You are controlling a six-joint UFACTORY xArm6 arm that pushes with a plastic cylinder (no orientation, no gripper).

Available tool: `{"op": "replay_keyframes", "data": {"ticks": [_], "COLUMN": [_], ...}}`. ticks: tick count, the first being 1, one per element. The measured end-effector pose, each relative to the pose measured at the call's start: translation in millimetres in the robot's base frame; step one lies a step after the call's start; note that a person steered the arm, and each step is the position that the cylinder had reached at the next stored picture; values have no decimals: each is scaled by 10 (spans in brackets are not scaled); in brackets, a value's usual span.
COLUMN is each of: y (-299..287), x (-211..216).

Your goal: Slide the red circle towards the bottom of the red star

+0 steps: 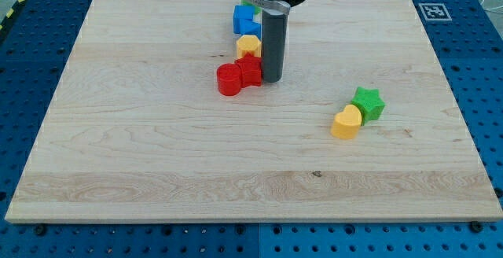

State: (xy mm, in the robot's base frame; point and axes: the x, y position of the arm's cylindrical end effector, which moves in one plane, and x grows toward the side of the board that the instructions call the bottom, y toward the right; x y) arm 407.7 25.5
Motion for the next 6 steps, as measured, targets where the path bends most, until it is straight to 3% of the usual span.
{"op": "replay_keyframes", "data": {"ticks": [1, 2, 3, 4, 5, 6], "y": [12, 206, -473, -1298, -1502, -1337], "x": [32, 584, 945, 752, 112, -169]}}
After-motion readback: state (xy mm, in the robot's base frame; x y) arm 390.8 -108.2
